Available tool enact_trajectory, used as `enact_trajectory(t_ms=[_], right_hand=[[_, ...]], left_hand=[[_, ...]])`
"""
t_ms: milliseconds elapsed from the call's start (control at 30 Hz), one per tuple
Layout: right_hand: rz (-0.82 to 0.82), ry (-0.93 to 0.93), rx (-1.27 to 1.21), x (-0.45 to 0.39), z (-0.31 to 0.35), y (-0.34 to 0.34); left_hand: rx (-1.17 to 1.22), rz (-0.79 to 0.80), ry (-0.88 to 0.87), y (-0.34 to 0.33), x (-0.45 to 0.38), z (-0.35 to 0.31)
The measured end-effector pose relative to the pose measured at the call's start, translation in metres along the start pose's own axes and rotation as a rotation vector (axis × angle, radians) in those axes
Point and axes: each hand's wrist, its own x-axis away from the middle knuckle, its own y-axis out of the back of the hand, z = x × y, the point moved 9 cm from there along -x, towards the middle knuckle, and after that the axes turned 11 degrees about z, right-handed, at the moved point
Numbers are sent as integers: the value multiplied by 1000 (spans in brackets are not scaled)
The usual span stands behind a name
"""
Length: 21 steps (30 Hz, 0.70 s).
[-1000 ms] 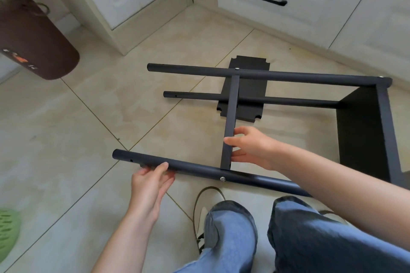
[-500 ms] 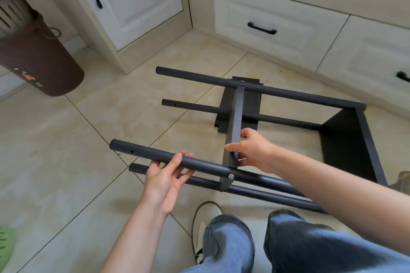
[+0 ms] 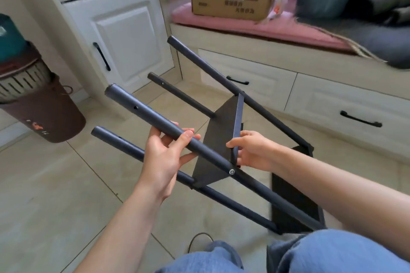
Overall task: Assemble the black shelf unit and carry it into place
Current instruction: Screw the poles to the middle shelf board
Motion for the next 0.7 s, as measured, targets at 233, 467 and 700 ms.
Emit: enact_trajectory(t_ms=[233, 467, 700], right_hand=[[124, 146, -267, 46, 25, 18], [133, 250, -403, 86, 28, 61], [65, 274, -416, 104, 30, 81]], left_hand=[[-279, 214, -143, -95, 2, -50], [-401, 436, -238, -179, 7, -53], [-387, 432, -259, -197, -3, -53]])
